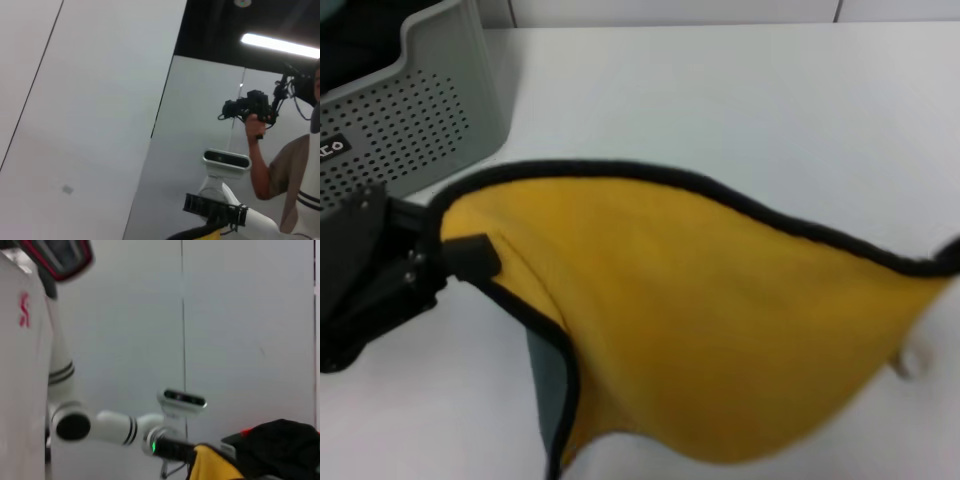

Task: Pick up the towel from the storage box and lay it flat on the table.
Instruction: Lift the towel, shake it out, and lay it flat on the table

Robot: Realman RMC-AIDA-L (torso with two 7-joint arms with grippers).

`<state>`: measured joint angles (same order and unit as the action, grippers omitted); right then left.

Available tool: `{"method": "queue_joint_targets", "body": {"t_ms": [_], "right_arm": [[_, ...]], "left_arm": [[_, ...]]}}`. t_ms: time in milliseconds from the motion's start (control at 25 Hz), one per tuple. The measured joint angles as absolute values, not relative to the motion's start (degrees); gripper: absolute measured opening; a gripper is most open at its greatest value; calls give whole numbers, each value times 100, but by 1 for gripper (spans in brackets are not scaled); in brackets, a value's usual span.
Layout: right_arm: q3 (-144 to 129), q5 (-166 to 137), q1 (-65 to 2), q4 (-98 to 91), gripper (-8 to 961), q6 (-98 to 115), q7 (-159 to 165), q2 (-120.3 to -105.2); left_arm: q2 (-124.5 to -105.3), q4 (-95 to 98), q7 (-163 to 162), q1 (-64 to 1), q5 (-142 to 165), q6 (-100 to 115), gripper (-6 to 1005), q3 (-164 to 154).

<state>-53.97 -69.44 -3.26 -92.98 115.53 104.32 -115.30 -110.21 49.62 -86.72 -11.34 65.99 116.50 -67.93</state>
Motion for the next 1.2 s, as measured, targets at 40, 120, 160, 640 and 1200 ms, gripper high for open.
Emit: {"method": "queue_joint_targets", "body": {"t_ms": [40, 120, 160, 640, 1200], "right_arm": [[-5325, -6903, -279, -9077, 21, 11655, 10391, -11532], [-5299, -7013, -270, -8374, 21, 11672, 10119, -11532], [-5311, -7137, -295, -7980, 21, 11617, 9936, -11533], [-5478, -8657, -1754, -4392, 22, 9113, 7842, -11535], [-6690, -8678, -2192, -4220, 23, 6684, 7669, -11603]], "left_arm": [[-11037, 4878, -8635, -1147, 6701, 11635, 16, -6754], [-11144, 4445, -8330, -1298, 7199, 11502, 16, -6552], [-11234, 4113, -8011, -1452, 7573, 11370, 16, -6384], [-11980, 2387, -6697, -2996, 9780, 7451, 21, -5649], [-11986, 2992, -6632, -3223, 10237, 6655, 28, -5770]]}}
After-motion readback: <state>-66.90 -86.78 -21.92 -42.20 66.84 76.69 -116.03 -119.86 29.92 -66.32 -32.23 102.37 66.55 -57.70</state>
